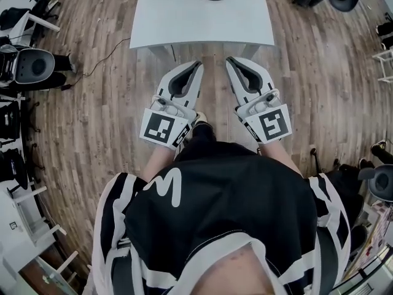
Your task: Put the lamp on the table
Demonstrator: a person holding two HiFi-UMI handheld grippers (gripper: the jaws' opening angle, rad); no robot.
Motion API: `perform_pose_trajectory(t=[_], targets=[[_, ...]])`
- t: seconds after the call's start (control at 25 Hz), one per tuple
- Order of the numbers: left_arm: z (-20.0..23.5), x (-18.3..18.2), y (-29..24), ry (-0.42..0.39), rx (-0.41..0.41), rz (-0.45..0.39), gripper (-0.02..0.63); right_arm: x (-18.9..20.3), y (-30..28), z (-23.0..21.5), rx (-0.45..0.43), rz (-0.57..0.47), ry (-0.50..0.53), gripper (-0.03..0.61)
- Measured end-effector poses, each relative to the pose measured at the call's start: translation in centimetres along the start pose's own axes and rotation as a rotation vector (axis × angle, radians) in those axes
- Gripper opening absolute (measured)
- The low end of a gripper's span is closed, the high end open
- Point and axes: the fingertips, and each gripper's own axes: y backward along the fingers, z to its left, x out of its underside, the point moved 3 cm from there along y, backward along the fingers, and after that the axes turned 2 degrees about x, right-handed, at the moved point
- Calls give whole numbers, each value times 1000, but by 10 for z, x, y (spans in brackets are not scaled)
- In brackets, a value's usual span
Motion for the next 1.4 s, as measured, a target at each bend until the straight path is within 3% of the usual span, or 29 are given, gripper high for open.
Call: perform_pose_trajectory(t=[0.32, 0.56, 1.04, 1.4], targets=[[-78, 0, 15, -20, -6, -11, 8, -15, 71, 3, -16, -15, 10, 20], [-112, -2, 31, -21, -18, -2, 8, -21, 102, 14, -24, -14, -14, 20], [-136, -13, 41, -21, 49, -8, 8, -35, 130, 29, 24, -3, 9, 20], [-124, -16, 58, -19, 30, -18, 8, -39, 117, 46, 6, 0, 21, 20]])
